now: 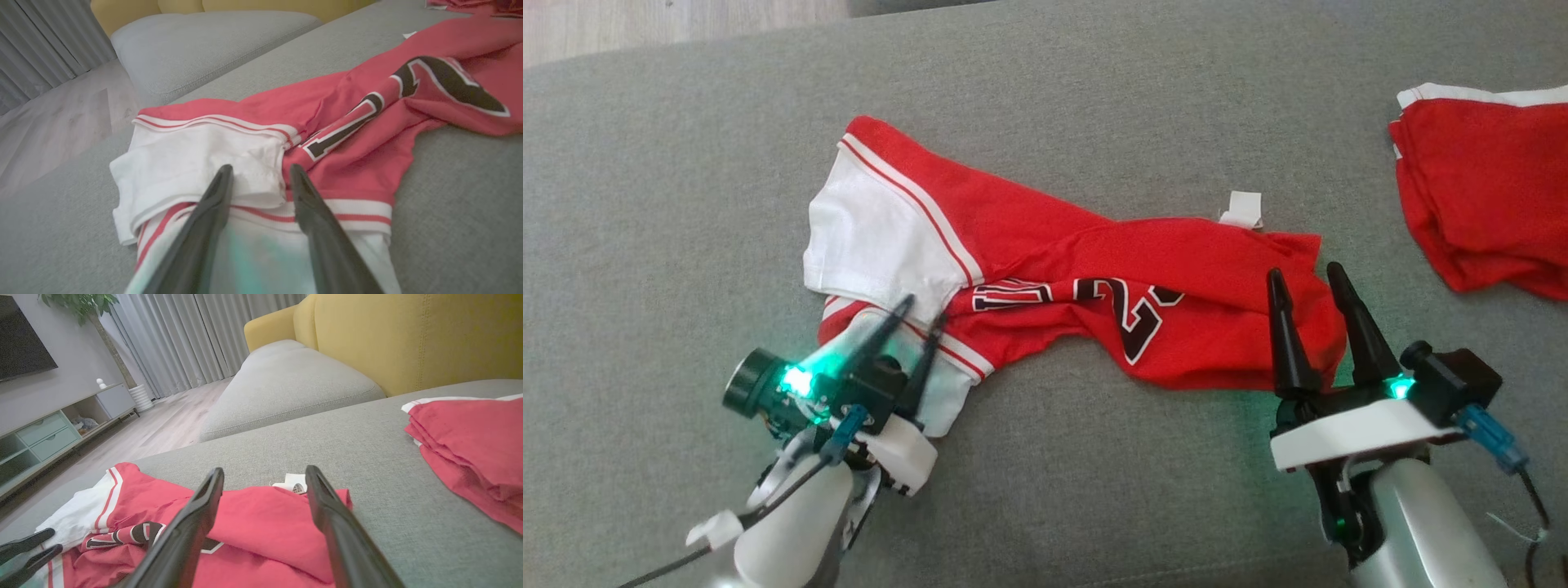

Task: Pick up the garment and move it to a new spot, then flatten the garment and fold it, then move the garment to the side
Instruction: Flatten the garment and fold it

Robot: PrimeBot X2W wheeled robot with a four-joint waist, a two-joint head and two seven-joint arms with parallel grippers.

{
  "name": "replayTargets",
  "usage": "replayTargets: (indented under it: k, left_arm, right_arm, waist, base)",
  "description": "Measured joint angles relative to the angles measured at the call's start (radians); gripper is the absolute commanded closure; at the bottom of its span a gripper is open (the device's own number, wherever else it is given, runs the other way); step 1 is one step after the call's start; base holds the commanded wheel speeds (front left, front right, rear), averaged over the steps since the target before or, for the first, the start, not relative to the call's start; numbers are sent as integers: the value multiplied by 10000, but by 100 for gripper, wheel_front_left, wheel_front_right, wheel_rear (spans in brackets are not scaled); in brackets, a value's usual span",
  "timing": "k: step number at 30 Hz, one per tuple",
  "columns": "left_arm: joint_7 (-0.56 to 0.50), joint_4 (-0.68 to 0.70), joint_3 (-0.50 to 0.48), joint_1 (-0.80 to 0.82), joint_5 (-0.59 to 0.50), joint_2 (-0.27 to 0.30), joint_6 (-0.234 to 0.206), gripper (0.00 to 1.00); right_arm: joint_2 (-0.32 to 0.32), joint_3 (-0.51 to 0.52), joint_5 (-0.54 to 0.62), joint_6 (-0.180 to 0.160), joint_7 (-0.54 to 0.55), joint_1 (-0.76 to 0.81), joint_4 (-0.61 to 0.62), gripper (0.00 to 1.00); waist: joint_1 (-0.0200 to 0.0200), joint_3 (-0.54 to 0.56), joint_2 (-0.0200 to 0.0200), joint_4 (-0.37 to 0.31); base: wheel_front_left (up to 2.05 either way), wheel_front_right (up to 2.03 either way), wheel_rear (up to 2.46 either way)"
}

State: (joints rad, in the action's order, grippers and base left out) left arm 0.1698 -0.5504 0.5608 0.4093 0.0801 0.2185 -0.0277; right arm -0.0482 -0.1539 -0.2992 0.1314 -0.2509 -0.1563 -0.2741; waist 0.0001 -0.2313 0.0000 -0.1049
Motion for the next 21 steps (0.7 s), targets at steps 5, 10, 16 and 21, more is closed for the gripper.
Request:
replayTargets:
  k: [5,10,16,21]
  left_arm:
    - [81,-138,19,213,13,-33,2,100]
    - [268,-174,-54,335,295,-54,12,100]
    - [623,502,-1047,321,1818,-437,155,100]
    - [792,1352,-1916,-121,2775,-518,203,100]
  right_arm:
    - [0,6,0,2,0,0,-10,0]
    - [0,10,0,2,0,0,-33,0]
    - [0,10,-19,2,0,5,-96,0]
    - [-2,40,-17,2,0,39,-94,0]
  waist:
    - [0,43,0,34]
    - [-1,147,0,80]
    - [-1,420,0,125]
    - [-1,708,0,279]
  base:
    - [0,0,0]
    - [0,0,0]
    - [0,0,0]
    - [0,0,0]
